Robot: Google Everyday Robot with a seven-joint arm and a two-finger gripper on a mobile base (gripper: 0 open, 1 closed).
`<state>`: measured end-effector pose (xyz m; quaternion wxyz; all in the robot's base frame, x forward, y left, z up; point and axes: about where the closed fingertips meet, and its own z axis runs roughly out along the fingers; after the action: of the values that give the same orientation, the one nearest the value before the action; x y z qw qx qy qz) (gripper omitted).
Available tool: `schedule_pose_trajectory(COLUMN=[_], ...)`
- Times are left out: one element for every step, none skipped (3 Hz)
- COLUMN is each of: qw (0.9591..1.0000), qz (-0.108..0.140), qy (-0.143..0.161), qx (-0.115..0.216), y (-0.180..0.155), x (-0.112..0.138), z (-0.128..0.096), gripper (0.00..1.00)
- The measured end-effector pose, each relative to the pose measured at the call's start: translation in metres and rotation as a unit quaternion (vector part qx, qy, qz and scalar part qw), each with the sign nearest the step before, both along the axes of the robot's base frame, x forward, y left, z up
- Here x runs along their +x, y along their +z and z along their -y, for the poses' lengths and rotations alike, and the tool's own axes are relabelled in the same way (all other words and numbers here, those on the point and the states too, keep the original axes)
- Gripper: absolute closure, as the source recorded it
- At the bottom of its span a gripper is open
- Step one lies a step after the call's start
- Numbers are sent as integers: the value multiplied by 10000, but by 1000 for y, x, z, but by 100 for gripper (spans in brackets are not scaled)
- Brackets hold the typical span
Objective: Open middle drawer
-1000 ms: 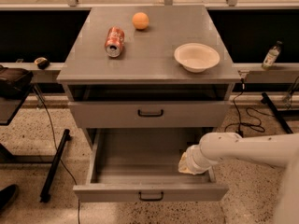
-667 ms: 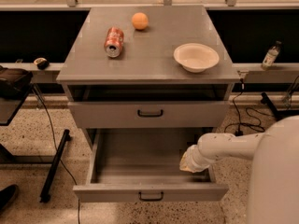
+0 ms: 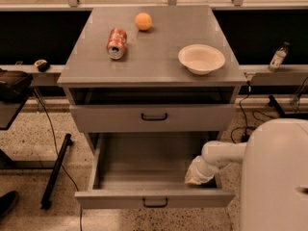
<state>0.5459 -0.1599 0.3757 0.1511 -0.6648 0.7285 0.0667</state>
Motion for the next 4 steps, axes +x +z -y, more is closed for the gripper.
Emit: schedule_pose_trajectory(qw=[9985, 9937, 9906, 9942], qz=[-392, -752, -745, -357], qy=[285, 691, 866, 763], qx=[261, 471, 752, 662], y=[10, 26, 48, 78], x=[-27, -60, -76, -65], z=[-16, -35, -42, -30], gripper=[100, 100, 100, 100])
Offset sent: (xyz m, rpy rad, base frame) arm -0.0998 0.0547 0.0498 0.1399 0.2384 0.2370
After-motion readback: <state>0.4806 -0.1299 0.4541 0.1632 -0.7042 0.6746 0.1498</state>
